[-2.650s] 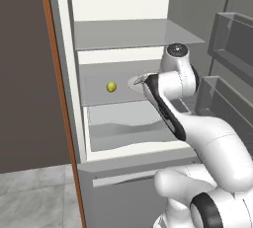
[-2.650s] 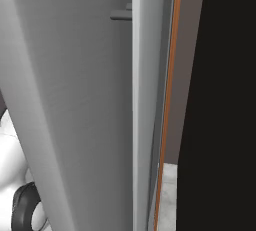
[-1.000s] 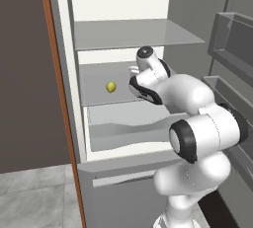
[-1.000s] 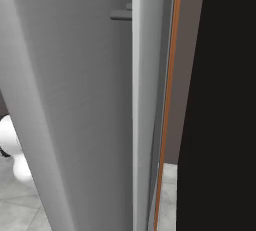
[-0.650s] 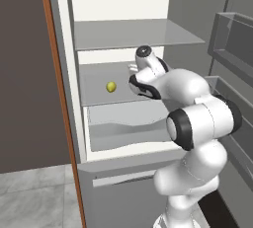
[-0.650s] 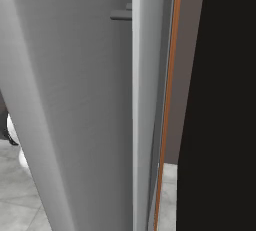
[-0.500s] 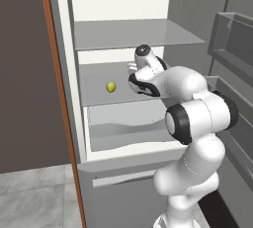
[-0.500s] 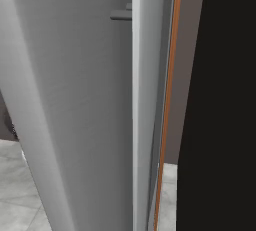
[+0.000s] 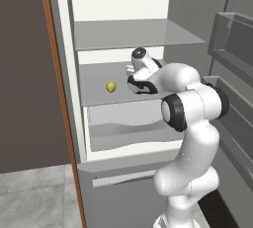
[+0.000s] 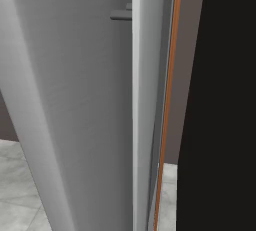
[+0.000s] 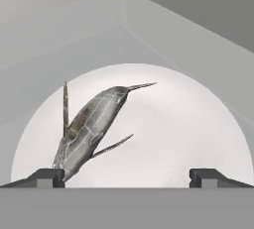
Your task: Retrieve the fish from the fridge and place it on the cutting board.
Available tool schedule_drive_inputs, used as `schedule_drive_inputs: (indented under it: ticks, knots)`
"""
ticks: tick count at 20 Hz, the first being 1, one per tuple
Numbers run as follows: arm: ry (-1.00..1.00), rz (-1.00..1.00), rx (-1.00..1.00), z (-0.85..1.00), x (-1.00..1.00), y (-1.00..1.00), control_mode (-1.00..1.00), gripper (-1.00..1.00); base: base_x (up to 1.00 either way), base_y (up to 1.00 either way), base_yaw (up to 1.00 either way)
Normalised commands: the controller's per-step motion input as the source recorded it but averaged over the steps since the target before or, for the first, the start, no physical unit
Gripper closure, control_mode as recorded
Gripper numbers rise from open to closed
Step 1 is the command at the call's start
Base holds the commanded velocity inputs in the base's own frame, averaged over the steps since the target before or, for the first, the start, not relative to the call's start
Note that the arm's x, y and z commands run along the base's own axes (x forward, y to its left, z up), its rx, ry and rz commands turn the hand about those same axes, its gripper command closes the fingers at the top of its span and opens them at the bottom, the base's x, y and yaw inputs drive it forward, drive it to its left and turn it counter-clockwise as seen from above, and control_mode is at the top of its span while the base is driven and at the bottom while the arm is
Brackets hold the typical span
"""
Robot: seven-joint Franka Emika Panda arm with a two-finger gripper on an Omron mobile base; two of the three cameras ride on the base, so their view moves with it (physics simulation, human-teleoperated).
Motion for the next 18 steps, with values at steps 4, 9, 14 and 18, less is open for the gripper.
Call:
schedule_drive_inputs:
  ticks: [4, 9, 14, 18]
  knots:
    - [0.0, 0.0, 0.0, -0.04, 0.42, 0.0, -1.0, -1.0, 0.0, 0.0, 0.0]
    - [0.0, 0.0, 0.0, 0.0, 0.46, 0.0, -1.0, -1.0, 0.0, 0.0, 0.0]
    - [0.07, 0.0, 0.0, 0.0, 0.51, 0.0, -1.0, -1.0, 0.0, 0.0, 0.0]
    - [0.12, 0.0, 0.0, -0.05, 0.49, 0.0, -1.0, -1.0, 0.0, 0.0, 0.0]
